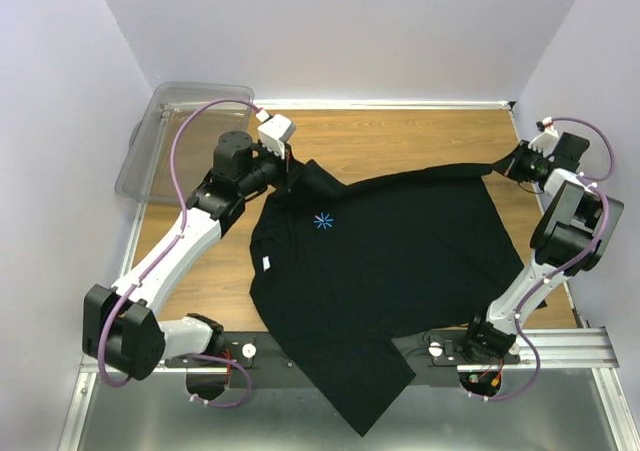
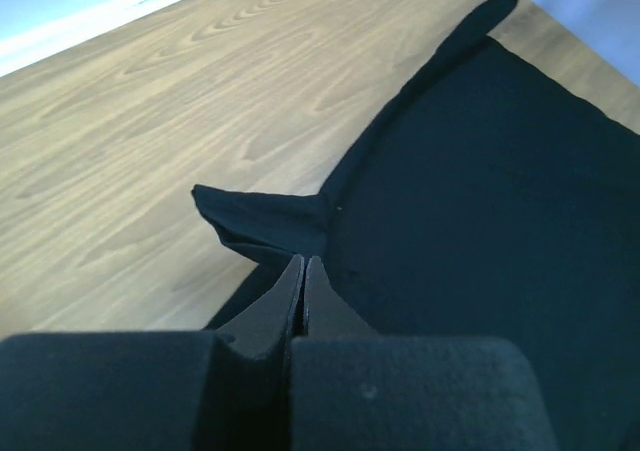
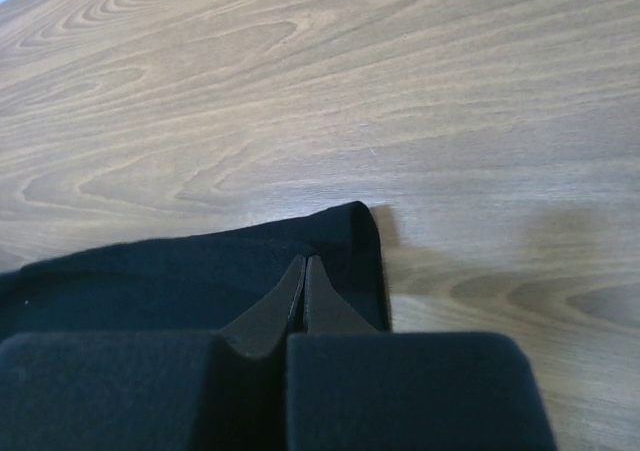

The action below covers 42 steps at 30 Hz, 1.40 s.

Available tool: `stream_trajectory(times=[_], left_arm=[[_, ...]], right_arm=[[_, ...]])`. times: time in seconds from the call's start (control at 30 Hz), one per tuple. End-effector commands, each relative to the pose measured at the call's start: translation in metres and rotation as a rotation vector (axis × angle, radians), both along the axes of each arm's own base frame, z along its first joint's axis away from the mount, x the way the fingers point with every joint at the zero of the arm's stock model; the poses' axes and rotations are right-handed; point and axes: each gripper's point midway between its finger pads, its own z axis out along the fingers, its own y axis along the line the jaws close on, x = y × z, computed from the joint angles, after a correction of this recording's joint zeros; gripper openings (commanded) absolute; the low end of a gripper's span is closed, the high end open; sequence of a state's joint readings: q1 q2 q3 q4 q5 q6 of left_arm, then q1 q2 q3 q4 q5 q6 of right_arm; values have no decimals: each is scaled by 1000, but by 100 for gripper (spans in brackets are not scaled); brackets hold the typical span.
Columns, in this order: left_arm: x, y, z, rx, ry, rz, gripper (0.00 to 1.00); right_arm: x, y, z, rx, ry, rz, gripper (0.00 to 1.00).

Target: Fold and stack the t-shirts

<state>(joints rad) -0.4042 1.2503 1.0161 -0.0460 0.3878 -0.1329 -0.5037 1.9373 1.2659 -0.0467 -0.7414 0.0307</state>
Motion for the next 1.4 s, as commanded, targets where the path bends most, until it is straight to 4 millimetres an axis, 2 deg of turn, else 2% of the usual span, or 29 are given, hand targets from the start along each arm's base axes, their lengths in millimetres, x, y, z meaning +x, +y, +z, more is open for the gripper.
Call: stream_trajectory(times=[0.0, 0.17, 0.53, 0.63, 0.97, 1.37], left_arm=[[-18, -5, 18, -54, -34, -36, 0], [-35, -12, 15, -76, -17, -68, 0], [-73, -23, -5, -109, 52, -118, 0], [-80, -26, 1, -136, 36, -128, 0], [-95, -28, -4, -156, 59, -140, 0], [-109, -29, -23, -163, 109, -153, 0]], right_arm=[[-1, -8, 17, -37, -49, -2, 1], [-2, -12, 11, -39, -36, -14, 1], [-5, -12, -2, -25, -8, -21, 0], [-7, -11, -3, -22, -2, -21, 1], [-20, -19, -5, -64, -11, -17, 1], [-36, -21, -21, -52, 19, -20, 1]])
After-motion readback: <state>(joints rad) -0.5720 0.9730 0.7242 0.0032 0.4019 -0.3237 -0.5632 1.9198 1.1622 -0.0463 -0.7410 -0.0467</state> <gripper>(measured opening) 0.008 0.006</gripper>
